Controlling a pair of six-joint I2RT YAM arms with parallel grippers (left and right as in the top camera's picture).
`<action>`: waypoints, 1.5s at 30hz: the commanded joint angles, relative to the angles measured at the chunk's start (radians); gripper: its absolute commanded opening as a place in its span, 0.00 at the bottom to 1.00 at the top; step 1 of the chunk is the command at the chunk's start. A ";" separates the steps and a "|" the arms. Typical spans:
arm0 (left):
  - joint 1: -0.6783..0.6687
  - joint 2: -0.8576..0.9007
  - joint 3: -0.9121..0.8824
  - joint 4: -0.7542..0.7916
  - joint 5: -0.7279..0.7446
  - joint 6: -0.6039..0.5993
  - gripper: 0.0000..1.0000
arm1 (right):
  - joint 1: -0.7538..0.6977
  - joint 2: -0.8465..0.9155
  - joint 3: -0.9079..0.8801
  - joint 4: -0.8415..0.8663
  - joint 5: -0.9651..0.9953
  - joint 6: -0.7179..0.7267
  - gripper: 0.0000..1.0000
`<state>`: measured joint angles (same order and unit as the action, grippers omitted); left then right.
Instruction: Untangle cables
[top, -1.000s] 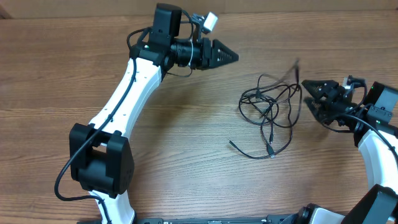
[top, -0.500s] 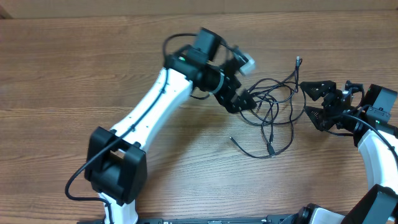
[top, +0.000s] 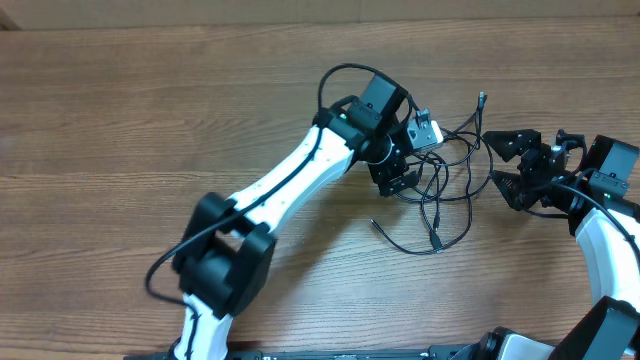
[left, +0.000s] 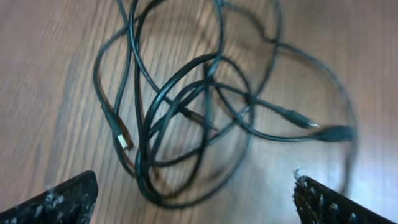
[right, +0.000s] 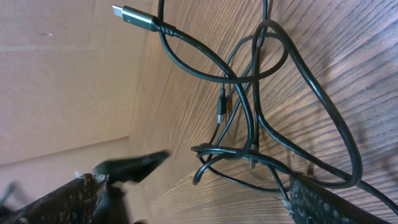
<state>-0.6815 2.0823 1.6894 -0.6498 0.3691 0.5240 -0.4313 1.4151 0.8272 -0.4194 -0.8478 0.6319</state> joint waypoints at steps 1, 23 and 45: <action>-0.016 0.069 -0.001 0.046 0.011 -0.008 0.98 | -0.002 0.000 -0.003 0.005 0.009 -0.005 0.93; -0.035 -0.130 0.141 0.099 0.073 -0.225 0.04 | 0.055 0.000 -0.003 -0.034 -0.058 -0.148 0.72; -0.168 -0.220 0.169 0.029 0.377 -0.314 0.04 | 0.102 0.000 -0.003 -0.013 0.089 -0.136 0.81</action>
<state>-0.8265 1.8702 1.8259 -0.6285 0.6331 0.2577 -0.3294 1.4151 0.8272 -0.4358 -0.8768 0.4969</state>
